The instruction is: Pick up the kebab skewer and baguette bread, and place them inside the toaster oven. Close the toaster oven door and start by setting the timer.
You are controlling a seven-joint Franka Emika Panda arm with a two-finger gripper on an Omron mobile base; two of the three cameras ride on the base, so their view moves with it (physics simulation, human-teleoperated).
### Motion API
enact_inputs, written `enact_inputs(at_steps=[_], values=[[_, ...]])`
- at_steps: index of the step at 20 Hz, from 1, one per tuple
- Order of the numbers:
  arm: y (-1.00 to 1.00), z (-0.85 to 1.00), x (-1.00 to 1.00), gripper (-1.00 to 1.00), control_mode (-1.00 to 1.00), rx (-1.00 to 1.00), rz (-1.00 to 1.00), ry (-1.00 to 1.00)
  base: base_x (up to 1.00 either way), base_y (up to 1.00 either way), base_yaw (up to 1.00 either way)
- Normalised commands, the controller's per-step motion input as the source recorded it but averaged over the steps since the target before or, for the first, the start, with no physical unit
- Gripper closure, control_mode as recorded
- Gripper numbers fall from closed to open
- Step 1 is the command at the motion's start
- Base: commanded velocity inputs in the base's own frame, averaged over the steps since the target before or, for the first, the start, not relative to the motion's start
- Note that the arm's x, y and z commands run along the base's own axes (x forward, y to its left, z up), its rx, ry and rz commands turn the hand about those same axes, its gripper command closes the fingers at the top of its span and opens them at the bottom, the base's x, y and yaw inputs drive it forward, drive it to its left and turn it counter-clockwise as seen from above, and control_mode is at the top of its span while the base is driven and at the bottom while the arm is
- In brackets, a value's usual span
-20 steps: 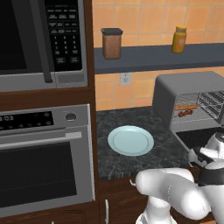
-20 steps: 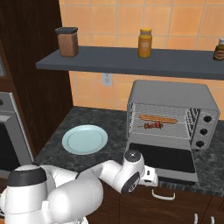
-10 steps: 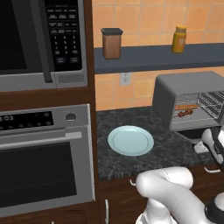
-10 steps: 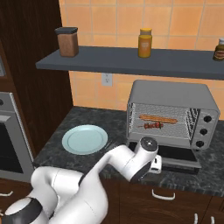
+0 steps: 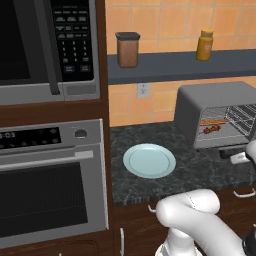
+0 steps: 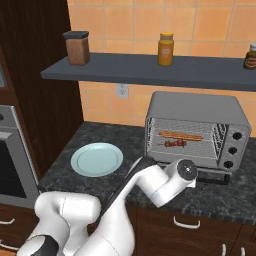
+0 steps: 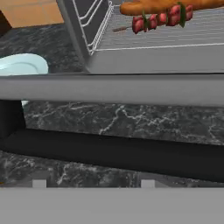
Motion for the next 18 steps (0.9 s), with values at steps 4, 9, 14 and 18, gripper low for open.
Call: enact_inputs(at_steps=[4,9,14,18], values=[[0.52,0.0,1.0,-1.0,-1.0,-0.07,0.0,-0.25,0.0,0.0,0.0],[0.49,0.0,1.0,-1.0,-1.0,-0.05,0.0,-0.19,0.0,0.0,0.0],[0.0,0.17,0.99,-1.0,-1.0,0.0,0.0,-0.03,0.0,0.0,0.0],[0.0,0.04,0.78,-1.0,-1.0,0.0,0.0,0.0,0.0,0.0,0.0]])
